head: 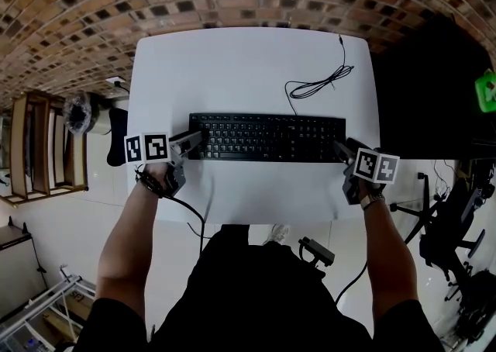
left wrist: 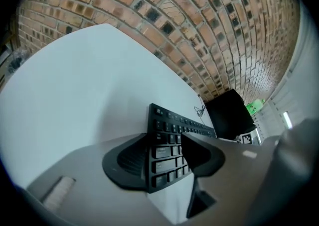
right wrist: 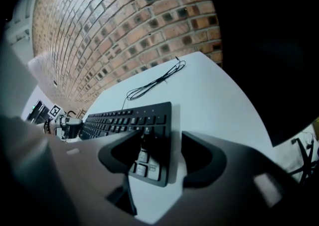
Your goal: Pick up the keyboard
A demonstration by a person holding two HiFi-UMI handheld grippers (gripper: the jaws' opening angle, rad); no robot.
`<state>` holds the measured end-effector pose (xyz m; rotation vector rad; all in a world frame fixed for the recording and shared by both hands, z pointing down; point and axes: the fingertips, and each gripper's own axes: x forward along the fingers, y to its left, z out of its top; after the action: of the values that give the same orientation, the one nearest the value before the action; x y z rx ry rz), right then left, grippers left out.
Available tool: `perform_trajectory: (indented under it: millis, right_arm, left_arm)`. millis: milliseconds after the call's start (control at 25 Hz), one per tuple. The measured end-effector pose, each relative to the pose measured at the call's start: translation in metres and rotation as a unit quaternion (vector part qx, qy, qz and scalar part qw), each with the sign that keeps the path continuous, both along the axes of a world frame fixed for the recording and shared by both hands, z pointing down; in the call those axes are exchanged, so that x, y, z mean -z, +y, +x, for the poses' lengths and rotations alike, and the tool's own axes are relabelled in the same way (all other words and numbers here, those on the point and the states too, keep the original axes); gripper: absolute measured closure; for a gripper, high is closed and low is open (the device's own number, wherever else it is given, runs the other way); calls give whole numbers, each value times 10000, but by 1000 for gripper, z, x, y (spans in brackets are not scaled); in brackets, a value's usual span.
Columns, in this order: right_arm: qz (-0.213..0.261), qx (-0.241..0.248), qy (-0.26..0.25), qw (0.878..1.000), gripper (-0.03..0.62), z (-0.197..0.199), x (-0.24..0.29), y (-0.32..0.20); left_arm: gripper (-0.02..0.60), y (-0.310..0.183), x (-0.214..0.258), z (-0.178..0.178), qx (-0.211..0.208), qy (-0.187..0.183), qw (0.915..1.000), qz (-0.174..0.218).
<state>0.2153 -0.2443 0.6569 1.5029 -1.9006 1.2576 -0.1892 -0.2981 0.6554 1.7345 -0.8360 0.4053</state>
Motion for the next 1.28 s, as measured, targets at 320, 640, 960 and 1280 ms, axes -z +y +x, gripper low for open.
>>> perform_trajectory:
  millis: [320, 640, 960, 1280]
  right_arm:
    - [5, 87, -18, 10000, 383, -10, 1, -2]
    - [342, 88, -55, 9994, 408, -18, 26, -2]
    - [1080, 154, 11, 9940, 410, -20, 98, 1]
    - [2032, 211, 170, 9788, 410, -16, 193, 10]
  left_arm:
    - [446, 0, -5, -5, -25, -251, 9997, 11]
    - [448, 0, 20, -15, 41, -345, 9988, 344]
    - [448, 11, 85, -19, 210, -140, 9955, 919]
    - [448, 25, 167, -15, 388, 33, 9839, 1746]
